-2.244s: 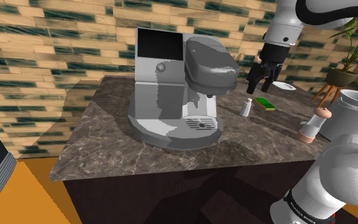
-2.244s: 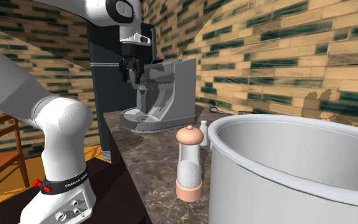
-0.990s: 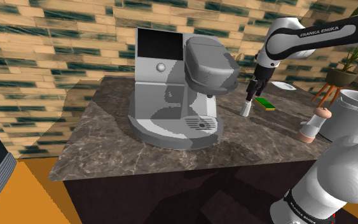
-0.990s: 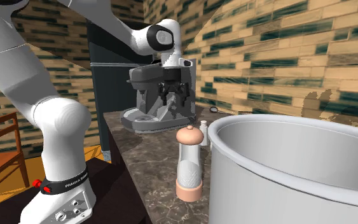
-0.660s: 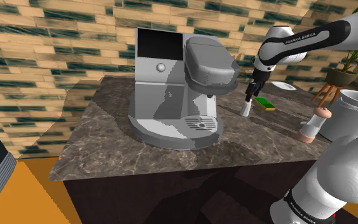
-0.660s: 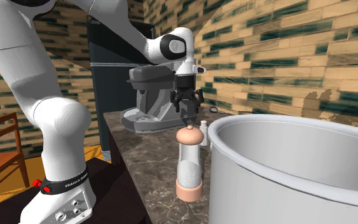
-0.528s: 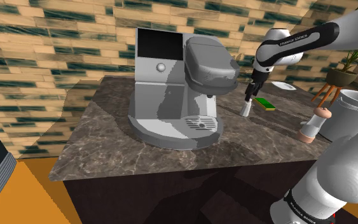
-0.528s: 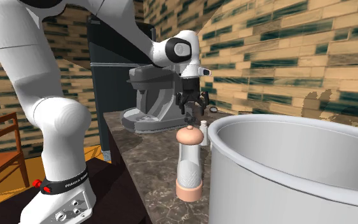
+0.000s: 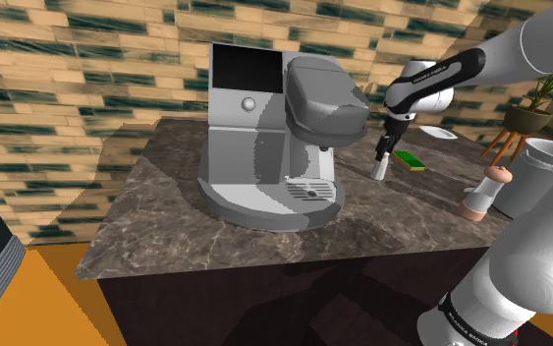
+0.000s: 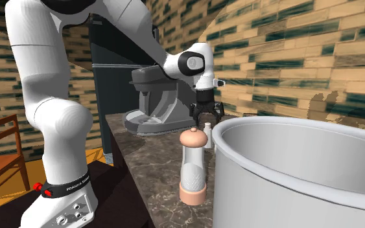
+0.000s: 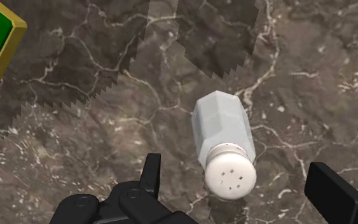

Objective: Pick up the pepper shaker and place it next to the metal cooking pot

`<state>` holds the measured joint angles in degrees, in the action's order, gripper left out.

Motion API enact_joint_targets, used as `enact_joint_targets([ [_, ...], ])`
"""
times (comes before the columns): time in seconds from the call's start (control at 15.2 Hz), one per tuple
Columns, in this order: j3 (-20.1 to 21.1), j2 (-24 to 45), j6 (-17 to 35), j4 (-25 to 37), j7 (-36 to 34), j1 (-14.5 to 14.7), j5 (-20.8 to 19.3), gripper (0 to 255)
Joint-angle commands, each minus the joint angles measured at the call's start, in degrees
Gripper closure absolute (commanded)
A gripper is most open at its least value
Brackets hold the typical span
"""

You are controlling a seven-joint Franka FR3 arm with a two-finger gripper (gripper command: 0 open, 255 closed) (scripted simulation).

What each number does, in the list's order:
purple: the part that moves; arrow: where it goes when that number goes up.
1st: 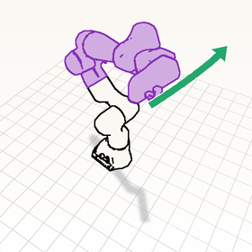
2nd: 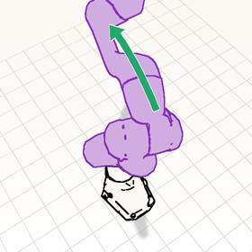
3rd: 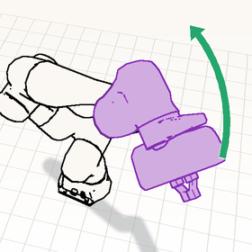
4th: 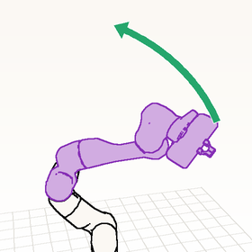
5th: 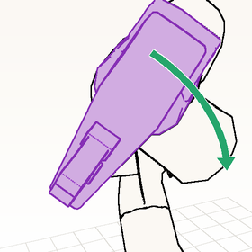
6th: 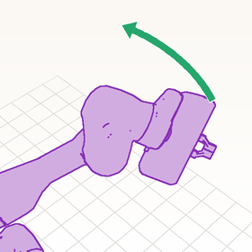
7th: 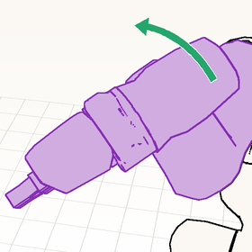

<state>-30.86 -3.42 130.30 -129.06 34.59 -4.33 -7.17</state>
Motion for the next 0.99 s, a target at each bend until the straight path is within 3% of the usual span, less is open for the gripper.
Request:
enact_joint_targets([
  [0.0,-0.2,1.3,1.7,-0.5,0.5,0.0,0.7,0],
  [0.59,-0.3,2.2,2.9,-0.9,0.9,-0.1,1.2,0],
  [0.66,-0.3,2.2,2.9,-0.9,0.9,-0.1,1.2,255],
  [0.92,-0.3,2.2,2.9,-0.9,0.9,-0.1,1.2,255],
])
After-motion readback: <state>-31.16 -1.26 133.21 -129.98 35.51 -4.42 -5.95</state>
